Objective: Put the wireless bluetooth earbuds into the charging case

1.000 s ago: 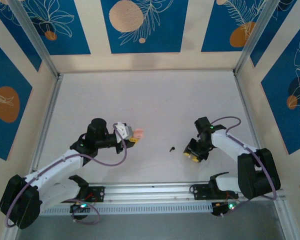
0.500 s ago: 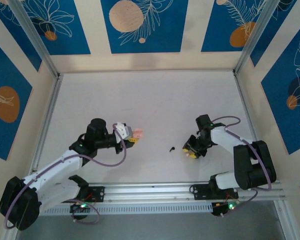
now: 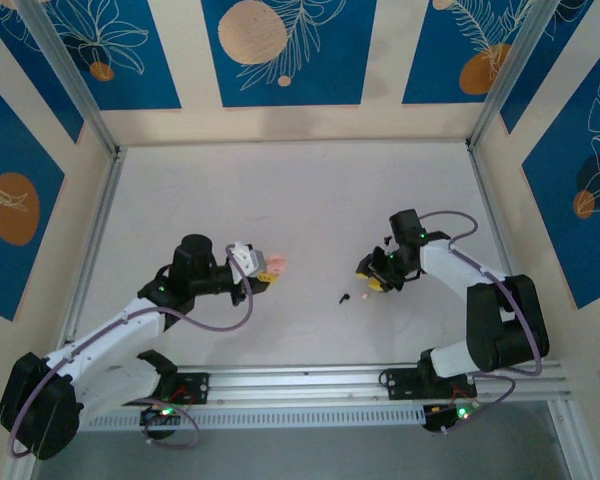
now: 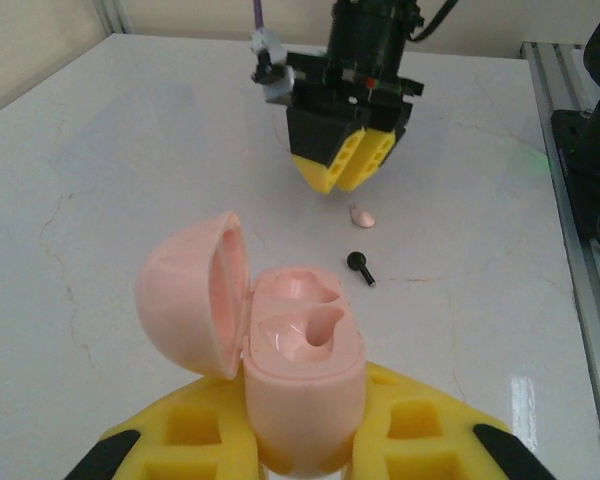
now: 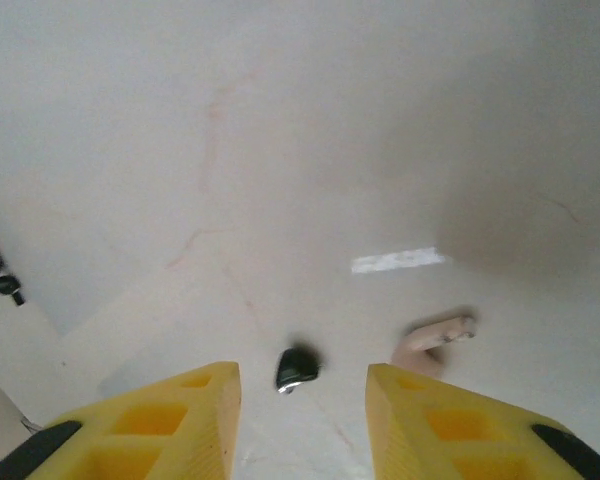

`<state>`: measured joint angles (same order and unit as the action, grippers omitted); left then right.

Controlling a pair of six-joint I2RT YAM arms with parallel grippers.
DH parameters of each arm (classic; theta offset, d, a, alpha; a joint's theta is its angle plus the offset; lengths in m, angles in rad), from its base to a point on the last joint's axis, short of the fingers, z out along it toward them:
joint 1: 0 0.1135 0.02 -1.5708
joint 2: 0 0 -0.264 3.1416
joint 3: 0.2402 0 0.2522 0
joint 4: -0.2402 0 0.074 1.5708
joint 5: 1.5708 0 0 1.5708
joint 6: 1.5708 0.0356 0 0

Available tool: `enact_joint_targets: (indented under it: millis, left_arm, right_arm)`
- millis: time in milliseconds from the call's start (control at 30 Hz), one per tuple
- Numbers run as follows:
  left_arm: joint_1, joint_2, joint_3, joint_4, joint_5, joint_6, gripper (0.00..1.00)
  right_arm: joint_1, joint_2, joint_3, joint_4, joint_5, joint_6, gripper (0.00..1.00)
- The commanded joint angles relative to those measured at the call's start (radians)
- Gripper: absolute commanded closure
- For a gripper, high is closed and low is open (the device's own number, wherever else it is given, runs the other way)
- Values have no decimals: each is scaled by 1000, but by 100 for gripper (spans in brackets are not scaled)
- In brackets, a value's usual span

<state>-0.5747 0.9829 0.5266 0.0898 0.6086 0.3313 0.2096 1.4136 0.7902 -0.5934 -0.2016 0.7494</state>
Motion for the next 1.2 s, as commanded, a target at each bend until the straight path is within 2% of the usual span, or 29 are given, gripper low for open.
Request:
enact_joint_targets:
  millis: [0, 200, 367, 533, 700, 1167]
  left_arm:
    - [-15, 7, 35, -9, 9, 31, 88]
    - [-15, 22, 34, -5, 17, 25, 88]
    - [-19, 18, 28, -26, 13, 25, 88]
    - [-21, 4, 29, -36, -3, 33, 88]
    - [-22, -2, 29, -42, -8, 37, 88]
    - [-24, 6, 26, -36, -4, 38, 88]
  right_arm:
    - [-3, -51, 96, -152, 33, -150, 60]
    - [-23, 93, 171, -143, -1, -299, 57]
    - [-3, 224, 211, -121, -39, -345, 56]
    - [34, 297, 237, -148, -7, -367, 56]
    - [54, 313, 222, -191, 51, -375, 56]
    - [74, 266, 162, -246, 93, -341, 56]
